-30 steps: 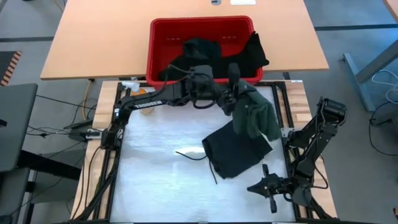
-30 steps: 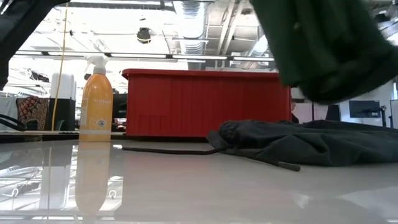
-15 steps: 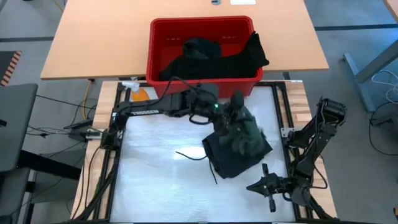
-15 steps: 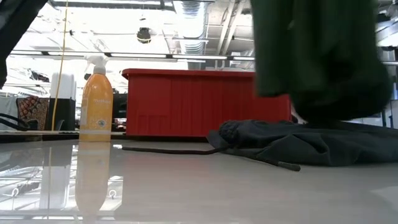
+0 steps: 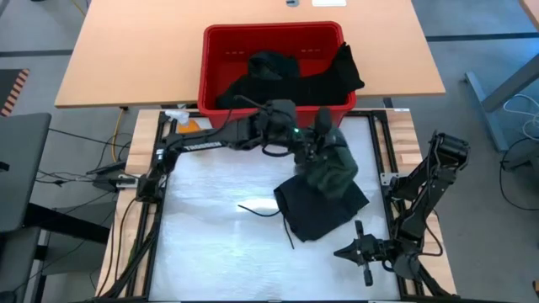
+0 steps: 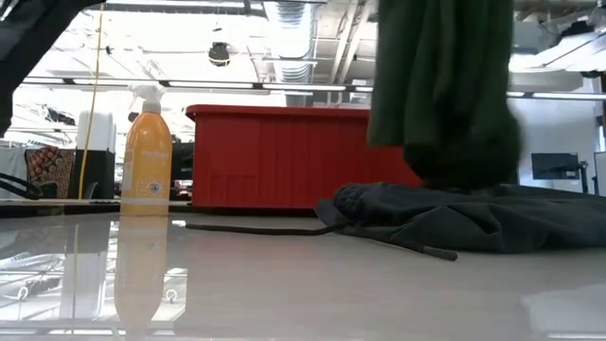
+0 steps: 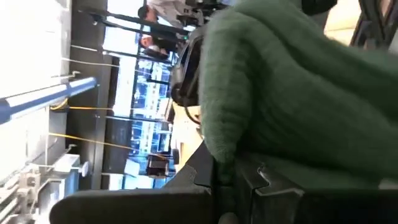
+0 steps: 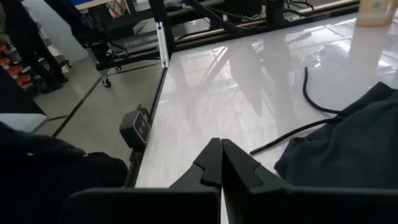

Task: Fold laundry
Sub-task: Stack the folded dark green shirt on top of the folded black shorts

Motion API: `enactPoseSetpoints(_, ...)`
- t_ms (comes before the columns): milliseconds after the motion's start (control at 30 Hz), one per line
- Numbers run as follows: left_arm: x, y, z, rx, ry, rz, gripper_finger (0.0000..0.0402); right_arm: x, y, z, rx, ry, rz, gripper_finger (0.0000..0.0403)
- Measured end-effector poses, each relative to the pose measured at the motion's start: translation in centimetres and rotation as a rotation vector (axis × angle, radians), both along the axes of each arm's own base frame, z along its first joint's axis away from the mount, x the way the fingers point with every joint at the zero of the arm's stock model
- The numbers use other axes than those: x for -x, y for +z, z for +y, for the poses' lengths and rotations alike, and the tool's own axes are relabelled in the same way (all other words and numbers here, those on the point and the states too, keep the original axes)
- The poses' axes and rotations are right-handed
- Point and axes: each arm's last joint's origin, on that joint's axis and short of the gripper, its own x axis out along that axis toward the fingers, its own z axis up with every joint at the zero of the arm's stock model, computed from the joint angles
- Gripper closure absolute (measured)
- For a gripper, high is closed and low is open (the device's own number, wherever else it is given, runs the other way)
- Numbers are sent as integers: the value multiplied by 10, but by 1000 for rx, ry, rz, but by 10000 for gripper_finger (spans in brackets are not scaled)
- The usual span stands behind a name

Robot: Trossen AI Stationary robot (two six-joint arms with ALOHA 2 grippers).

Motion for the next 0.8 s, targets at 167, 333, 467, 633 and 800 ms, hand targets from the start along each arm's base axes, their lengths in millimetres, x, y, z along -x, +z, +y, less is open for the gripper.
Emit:
enactPoseSetpoints(167,-27,-16,3,-200,-19,-190,400,-1,-1,-2,18,-25,-4,381)
enactPoseSetpoints(333,-32,-17,9,-309,52,-273,400,-1,-1,-3,24,-47,-9,381)
enactPoseSetpoints(467,-32,-22,21,-234,119,-205,400,-1,-1,-3,26,-47,-8,381)
enactPoseSetpoints(633,-34,-33,14,-258,107,-91,400,-1,-2,-3,25,-47,-8,381)
enactPoseSetpoints(800,-33,-38,-4,-284,105,-12,400,-1,-3,-3,44,-44,1,381)
